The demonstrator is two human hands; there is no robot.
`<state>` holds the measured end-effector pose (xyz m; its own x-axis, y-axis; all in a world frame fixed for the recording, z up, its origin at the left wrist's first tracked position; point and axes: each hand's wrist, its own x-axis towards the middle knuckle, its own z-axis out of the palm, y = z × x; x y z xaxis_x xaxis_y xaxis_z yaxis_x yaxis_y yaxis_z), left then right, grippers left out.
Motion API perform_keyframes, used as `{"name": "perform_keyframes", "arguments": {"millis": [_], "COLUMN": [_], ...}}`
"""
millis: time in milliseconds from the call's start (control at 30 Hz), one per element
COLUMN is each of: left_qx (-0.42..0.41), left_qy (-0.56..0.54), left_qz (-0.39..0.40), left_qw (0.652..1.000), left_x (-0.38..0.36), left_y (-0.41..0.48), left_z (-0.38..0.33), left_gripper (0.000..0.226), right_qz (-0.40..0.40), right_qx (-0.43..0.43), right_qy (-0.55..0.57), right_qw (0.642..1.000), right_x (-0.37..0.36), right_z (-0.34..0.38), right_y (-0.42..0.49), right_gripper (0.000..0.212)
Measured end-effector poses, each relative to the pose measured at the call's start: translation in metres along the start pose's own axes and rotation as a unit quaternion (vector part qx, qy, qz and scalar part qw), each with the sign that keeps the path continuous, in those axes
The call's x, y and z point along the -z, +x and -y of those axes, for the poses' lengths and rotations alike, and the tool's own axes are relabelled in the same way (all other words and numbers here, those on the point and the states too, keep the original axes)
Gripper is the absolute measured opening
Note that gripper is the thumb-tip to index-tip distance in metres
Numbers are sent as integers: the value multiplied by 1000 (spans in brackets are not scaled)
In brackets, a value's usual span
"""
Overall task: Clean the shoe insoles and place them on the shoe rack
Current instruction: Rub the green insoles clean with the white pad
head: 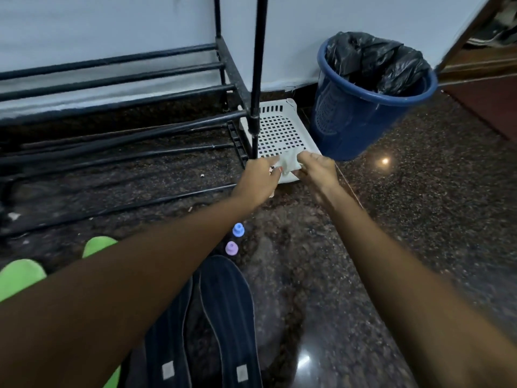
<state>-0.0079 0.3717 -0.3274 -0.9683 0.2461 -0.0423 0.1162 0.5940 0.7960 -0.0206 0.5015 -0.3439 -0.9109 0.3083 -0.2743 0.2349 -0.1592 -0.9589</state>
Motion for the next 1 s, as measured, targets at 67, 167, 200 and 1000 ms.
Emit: {"name": "perform_keyframes", "arguments": {"millis": [67, 167, 200, 1000], "left_qx": [9, 45, 59, 202], "left_qy": [-32, -87, -108, -403], "left_qz": [-29, -45, -57, -130], "left_qw": [999, 994, 991, 883], "left_x": [19, 45, 57, 257], "left_y": [-25, -61, -76, -329], "left_z": [-4, -10, -14, 4], "left_gripper": [29, 25, 25, 25], "right_qz": [15, 47, 67, 246], "right_qx": [15, 39, 52, 209], "right_qy": [-40, -92, -100, -212], "right_qw": [999, 994, 991, 922], "right_x": [-13, -31, -39, -201], "right_z": [7, 20, 29, 57], "right_y": [-28, -69, -89, -342], "right_gripper": [40, 47, 46, 19]}}
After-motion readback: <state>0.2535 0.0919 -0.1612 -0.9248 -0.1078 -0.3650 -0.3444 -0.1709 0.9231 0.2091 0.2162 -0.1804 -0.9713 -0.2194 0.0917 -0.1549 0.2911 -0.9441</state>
